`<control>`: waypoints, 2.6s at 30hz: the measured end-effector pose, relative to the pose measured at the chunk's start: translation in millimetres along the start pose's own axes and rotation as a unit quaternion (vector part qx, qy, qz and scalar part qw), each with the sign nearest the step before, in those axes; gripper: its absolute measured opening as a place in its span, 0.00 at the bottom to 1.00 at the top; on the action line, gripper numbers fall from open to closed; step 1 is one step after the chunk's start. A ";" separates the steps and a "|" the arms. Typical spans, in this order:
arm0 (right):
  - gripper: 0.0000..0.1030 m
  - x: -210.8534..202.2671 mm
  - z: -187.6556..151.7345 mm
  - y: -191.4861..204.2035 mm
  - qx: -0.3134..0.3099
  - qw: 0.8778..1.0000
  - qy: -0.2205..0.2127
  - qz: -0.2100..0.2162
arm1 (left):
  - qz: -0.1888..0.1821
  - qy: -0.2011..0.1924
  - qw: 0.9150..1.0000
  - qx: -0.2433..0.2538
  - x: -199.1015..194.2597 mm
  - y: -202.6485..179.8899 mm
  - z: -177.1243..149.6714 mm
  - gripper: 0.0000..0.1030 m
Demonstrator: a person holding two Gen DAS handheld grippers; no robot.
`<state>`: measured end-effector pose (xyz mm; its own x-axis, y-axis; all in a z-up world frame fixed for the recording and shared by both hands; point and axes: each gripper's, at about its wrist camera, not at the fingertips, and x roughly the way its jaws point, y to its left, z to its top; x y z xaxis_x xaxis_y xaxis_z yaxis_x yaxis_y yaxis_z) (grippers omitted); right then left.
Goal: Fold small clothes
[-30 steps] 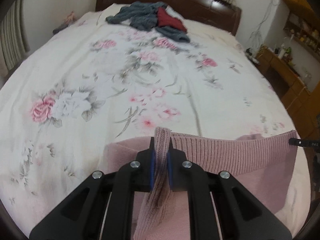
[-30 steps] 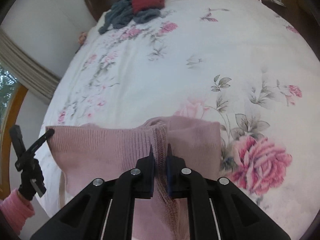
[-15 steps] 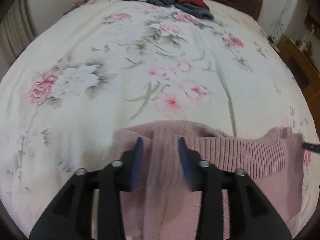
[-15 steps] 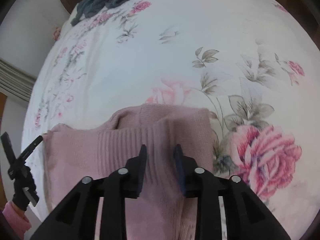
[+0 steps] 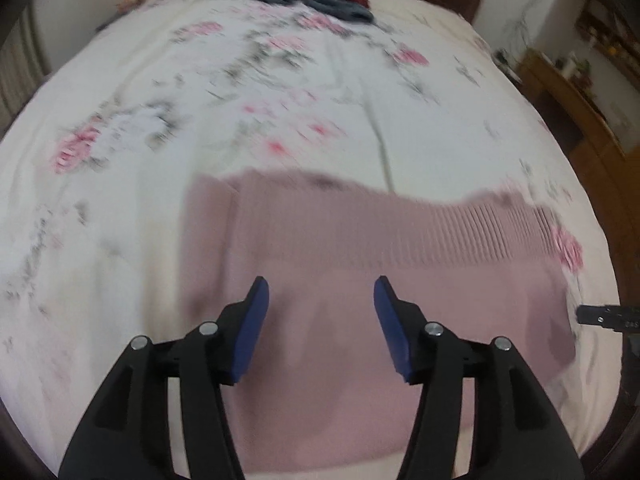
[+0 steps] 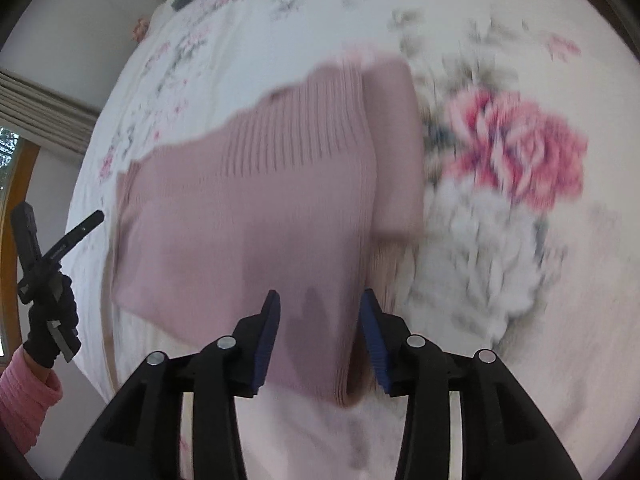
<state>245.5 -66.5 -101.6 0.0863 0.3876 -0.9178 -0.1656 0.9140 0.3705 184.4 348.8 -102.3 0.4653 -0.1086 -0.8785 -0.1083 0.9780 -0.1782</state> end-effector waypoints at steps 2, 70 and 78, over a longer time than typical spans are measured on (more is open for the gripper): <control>0.41 9.4 -13.7 -3.7 -0.002 1.000 0.022 -0.005 | -0.005 0.013 1.000 0.004 6.4 -6.4 -10.5 0.54; 0.26 55.2 42.0 -85.6 0.164 0.978 -0.008 0.127 | -0.017 0.072 0.997 -0.016 86.9 -22.8 0.8 0.69; 0.22 20.4 57.1 -26.4 0.095 0.991 -0.033 0.083 | -0.048 0.065 0.996 -0.020 54.3 -17.4 0.8 0.68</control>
<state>307.7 -75.8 -121.9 0.1390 0.5361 -0.8327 0.0052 0.8404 0.5419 212.3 326.1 -146.6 0.3576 -0.2269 -0.9059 -0.1053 0.9540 -0.2806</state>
